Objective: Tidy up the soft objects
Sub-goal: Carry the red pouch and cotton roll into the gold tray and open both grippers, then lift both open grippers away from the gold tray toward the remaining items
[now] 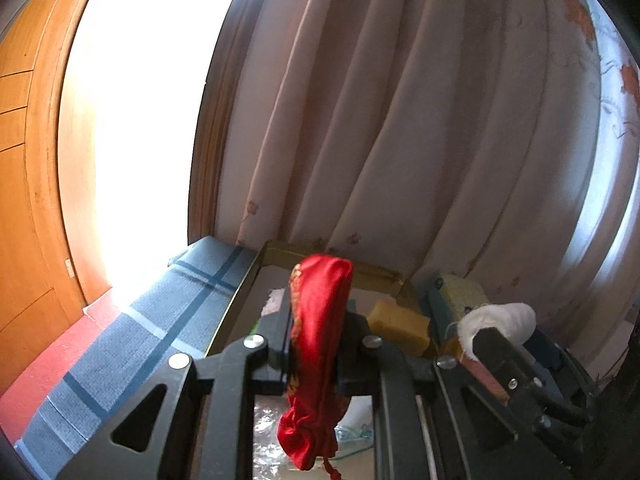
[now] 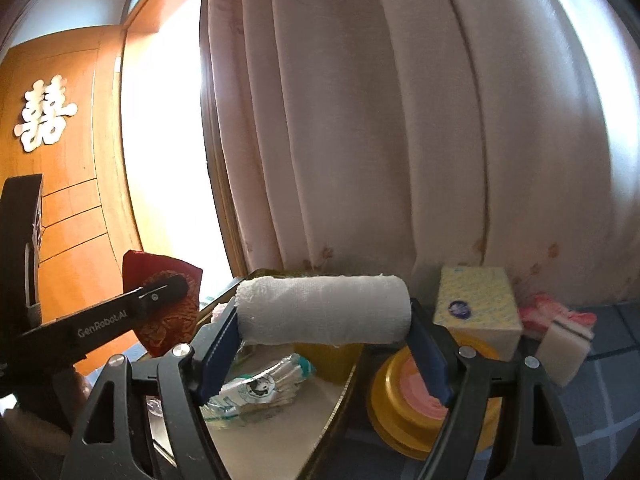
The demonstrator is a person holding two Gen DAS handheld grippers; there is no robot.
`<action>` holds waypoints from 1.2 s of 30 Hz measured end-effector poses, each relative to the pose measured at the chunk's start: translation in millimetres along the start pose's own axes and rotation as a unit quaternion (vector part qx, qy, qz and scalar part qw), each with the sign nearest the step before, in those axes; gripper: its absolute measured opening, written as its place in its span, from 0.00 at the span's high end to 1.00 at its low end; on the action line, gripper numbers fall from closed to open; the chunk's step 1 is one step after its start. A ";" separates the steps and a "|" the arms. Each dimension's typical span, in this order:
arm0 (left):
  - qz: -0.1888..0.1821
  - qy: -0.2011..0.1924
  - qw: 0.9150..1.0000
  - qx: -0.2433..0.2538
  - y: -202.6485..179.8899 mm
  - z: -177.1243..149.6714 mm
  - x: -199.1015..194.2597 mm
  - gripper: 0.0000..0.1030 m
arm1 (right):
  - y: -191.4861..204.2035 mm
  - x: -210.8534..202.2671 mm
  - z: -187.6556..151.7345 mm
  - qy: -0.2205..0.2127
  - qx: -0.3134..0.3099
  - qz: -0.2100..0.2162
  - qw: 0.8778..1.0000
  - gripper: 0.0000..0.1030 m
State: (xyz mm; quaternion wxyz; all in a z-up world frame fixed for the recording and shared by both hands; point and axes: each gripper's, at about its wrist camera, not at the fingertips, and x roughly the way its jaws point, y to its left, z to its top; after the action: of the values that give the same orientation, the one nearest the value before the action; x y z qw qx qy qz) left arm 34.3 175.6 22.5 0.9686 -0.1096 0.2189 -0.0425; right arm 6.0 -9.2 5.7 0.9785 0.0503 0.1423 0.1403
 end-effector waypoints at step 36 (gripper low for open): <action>0.229 -0.052 0.972 -0.006 22.2 -11.3 -24.0 0.00 | -17.0 -7.2 -7.9 -0.075 0.025 -0.033 0.996 0.20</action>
State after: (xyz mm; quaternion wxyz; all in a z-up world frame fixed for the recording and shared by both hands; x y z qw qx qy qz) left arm 8.5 198.1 17.4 0.9619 -0.0647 0.1883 0.1875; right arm 1.5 -27.1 -2.3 0.9890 0.0800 0.0739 0.0999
